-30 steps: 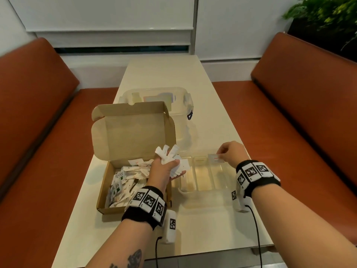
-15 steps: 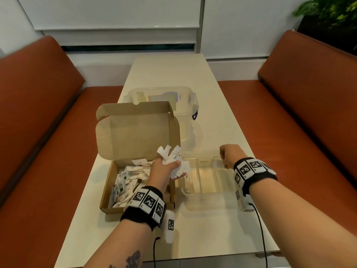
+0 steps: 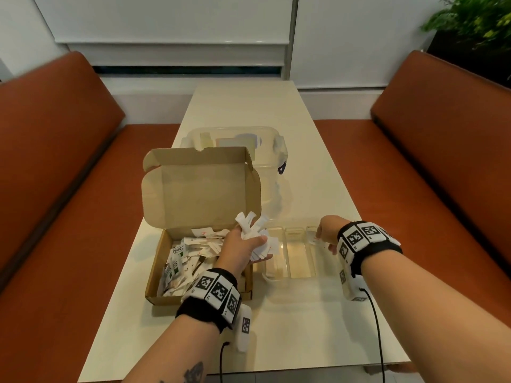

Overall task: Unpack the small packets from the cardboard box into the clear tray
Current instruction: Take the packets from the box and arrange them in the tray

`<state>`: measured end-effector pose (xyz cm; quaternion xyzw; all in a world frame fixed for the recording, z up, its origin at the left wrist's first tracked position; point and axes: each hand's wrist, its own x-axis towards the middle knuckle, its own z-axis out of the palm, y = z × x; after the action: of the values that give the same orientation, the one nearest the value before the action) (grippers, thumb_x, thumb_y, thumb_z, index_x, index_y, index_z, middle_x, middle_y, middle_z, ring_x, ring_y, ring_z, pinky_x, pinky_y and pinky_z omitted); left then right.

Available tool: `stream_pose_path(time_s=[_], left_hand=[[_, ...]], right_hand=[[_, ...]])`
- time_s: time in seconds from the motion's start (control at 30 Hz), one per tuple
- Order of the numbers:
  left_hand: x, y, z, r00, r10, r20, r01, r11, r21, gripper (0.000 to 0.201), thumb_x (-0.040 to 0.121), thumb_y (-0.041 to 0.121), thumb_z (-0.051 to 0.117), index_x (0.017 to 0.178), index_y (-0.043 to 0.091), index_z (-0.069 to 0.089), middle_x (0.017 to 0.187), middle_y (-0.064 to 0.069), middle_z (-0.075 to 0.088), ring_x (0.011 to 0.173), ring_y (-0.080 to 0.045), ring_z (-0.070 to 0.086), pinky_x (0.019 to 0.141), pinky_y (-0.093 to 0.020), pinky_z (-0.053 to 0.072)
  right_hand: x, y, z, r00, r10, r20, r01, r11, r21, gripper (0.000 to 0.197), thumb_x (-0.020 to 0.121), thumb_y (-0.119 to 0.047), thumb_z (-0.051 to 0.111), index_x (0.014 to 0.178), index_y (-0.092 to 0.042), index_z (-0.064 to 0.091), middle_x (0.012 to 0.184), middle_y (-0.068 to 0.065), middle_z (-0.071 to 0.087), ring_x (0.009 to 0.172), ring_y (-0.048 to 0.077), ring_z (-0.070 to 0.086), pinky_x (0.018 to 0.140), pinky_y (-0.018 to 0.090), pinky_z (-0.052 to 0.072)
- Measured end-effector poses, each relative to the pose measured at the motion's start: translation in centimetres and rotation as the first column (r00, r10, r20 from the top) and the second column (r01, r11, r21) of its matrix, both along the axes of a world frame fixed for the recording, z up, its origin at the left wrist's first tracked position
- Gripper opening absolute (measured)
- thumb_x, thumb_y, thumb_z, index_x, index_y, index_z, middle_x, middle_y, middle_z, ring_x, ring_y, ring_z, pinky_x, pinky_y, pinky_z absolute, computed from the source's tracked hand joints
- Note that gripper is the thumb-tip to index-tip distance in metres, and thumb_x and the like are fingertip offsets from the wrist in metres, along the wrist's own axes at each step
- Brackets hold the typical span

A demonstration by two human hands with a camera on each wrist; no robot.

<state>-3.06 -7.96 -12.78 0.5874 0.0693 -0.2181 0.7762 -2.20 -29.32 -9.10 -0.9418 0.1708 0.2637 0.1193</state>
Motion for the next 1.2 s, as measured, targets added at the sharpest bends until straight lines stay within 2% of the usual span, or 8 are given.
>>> stream_pose_path(time_s=[0.13,0.23,0.33,0.47,0.7,0.83,1.0,1.2], left_hand=[[0.1,0.3,0.0,1.000,0.000,-0.006,0.000,1.000,-0.001,0.045,0.086,-0.007,0.061,0.120,0.020,0.051,0.106,-0.004,0.062,0.095,-0.027,0.064,0.064,-0.039,0.060],[0.1,0.3,0.1,1.000,-0.002,-0.011,0.002,1.000,0.005,0.050,0.085,-0.006,0.062,0.127,0.019,0.049,0.106,-0.002,0.062,0.095,-0.027,0.065,0.066,-0.041,0.060],[0.1,0.1,0.1,1.000,-0.011,-0.011,0.011,1.000,0.006,0.054,0.085,-0.007,0.061,0.133,0.015,0.047,0.111,-0.003,0.062,0.097,-0.028,0.064,0.063,-0.039,0.060],[0.0,0.0,0.2,1.000,-0.015,-0.006,0.015,1.000,0.003,0.059,0.085,-0.007,0.061,0.139,0.011,0.043,0.127,-0.011,0.057,0.104,-0.032,0.062,0.062,-0.038,0.059],[-0.1,-0.2,0.2,1.000,-0.013,0.007,0.013,1.000,-0.007,0.061,0.086,-0.006,0.061,0.140,0.013,0.042,0.125,-0.009,0.057,0.102,-0.030,0.062,0.060,-0.035,0.059],[-0.1,-0.3,0.2,1.000,-0.010,0.017,0.011,1.000,-0.010,0.062,0.086,-0.007,0.060,0.141,0.011,0.041,0.130,-0.011,0.055,0.100,-0.028,0.062,0.059,-0.034,0.058],[-0.4,-0.5,0.2,1.000,-0.004,0.020,0.004,1.000,-0.022,0.062,0.086,-0.007,0.060,0.141,0.011,0.041,0.133,-0.012,0.054,0.101,-0.026,0.062,0.058,-0.034,0.058],[-0.7,-0.4,0.1,1.000,-0.007,0.023,0.008,1.000,-0.020,0.062,0.086,-0.007,0.060,0.142,0.012,0.041,0.133,-0.011,0.054,0.104,-0.028,0.060,0.058,-0.033,0.058]], right_hand=[[-0.3,-0.1,-0.8,1.000,0.025,0.008,-0.025,1.000,-0.005,0.037,0.092,-0.005,0.049,0.128,0.000,0.054,0.129,0.019,0.056,0.118,0.031,0.056,0.100,0.040,0.047],[-0.6,0.2,-0.9,0.999,0.053,-0.013,-0.054,0.994,-0.092,0.042,0.095,-0.001,0.039,0.136,-0.004,0.046,0.142,0.015,0.038,0.125,0.028,0.049,0.104,0.035,0.042],[-0.9,0.5,-1.1,0.996,0.091,-0.027,-0.093,0.988,-0.122,0.041,0.095,0.000,0.033,0.134,-0.002,0.045,0.141,0.017,0.039,0.132,0.030,0.037,0.101,0.031,0.041],[-1.3,0.4,-1.4,0.998,0.063,-0.011,-0.064,0.995,-0.076,0.041,0.094,-0.003,0.040,0.135,-0.005,0.046,0.148,0.020,0.024,0.114,0.027,0.053,0.095,0.030,0.048],[-2.0,-2.0,-1.6,0.918,-0.176,0.356,0.220,0.972,-0.086,0.041,0.091,-0.001,0.040,0.129,-0.011,0.051,0.131,0.014,0.048,0.119,0.030,0.047,0.097,0.039,0.046],[-3.2,-3.6,-1.8,0.918,-0.308,0.251,0.348,0.928,-0.133,0.049,0.090,-0.005,0.036,0.138,-0.014,0.037,0.137,0.017,0.040,0.120,0.036,0.043,0.092,0.044,0.046],[-3.9,-4.5,-2.8,0.944,-0.285,0.165,0.300,0.951,-0.074,0.068,0.089,0.002,0.031,0.150,-0.021,0.013,0.128,0.016,0.055,0.105,0.028,0.059,0.079,0.033,0.050],[-4.3,-4.5,-3.0,0.950,-0.246,0.194,0.263,0.963,-0.066,0.076,0.086,0.008,0.030,0.151,-0.028,0.011,0.131,0.016,0.055,0.107,0.027,0.059,0.080,0.034,0.052]])
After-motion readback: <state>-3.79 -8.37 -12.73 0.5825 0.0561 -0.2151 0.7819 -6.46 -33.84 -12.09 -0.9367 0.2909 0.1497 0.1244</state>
